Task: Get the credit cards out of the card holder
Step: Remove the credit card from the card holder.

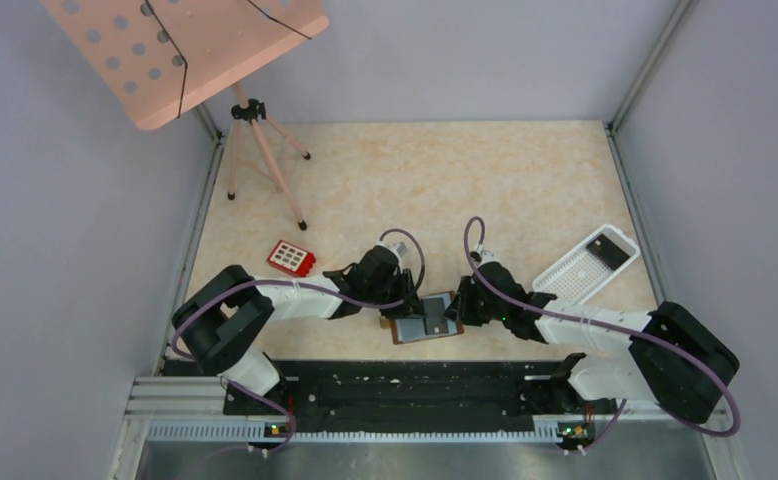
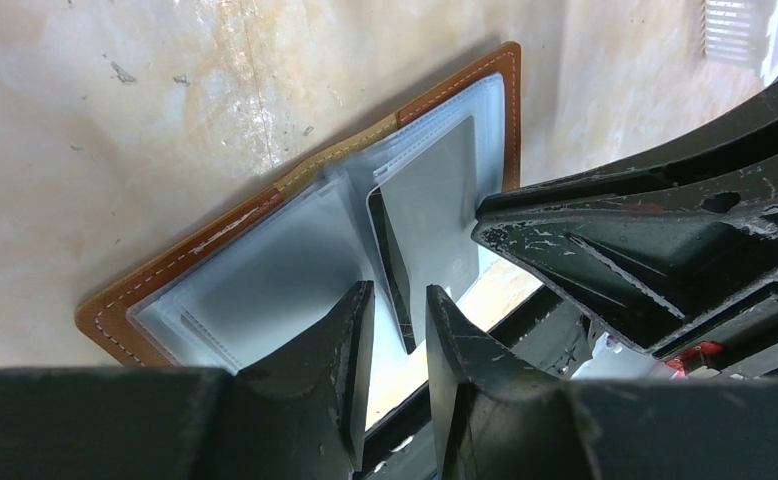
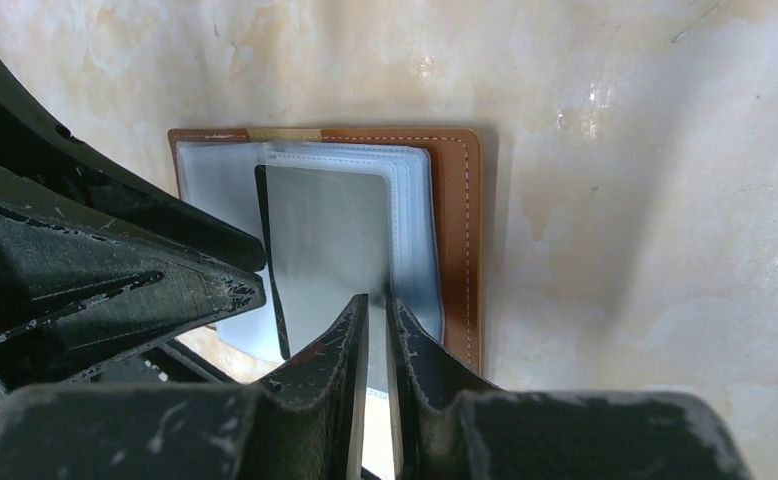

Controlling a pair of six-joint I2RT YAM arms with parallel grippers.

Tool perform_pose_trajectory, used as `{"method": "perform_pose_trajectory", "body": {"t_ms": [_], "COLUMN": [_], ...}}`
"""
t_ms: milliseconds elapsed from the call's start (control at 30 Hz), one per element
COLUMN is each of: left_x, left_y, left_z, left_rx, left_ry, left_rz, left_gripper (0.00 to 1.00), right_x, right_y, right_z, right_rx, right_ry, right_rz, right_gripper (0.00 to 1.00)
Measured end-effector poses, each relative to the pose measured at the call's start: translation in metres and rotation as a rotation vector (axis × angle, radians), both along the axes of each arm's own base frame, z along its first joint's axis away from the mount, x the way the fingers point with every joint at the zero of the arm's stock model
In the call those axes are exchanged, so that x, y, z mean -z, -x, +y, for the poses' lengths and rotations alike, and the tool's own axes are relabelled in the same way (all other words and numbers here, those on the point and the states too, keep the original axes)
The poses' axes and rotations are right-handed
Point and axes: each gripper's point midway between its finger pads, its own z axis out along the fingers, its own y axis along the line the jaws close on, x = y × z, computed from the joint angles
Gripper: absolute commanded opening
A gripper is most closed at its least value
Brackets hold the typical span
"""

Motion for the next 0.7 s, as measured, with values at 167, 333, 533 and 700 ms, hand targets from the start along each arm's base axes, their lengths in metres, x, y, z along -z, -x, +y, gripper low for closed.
{"method": "perform_pose_trajectory", "body": {"t_ms": [167, 333, 533, 700], "left_x": [-0.0007, -0.0018, -0.001, 0.0008], "left_y": [0.0003, 0.0021, 0.0031, 0.004], "left_z": [-0.0007, -0.002, -0.0042, -0.0047], "left_rx": [-0.001, 0.006, 0.01, 0.003], "left_ry": [0.005, 0.015, 0.025, 0.03], "left_rz": [0.003, 0.011, 0.022, 0.033], "left_gripper": [0.31, 0.31, 0.29, 0.24], "right_x": [0.0001, 0.0004, 0.0004, 0.0008], "right_y": [0.0005, 0.0007, 0.0007, 0.0009], "right_z": [0.0008, 0.0012, 0.0013, 0.001], "right_rx": [0.003, 0.006, 0.008, 0.008], "right_ry": [-0.009, -0.016, -0.018, -0.017], "right_rz": [0.003, 0.004, 0.005, 0.005], "right_gripper": [0.11, 0.1, 0.1, 0.1]}}
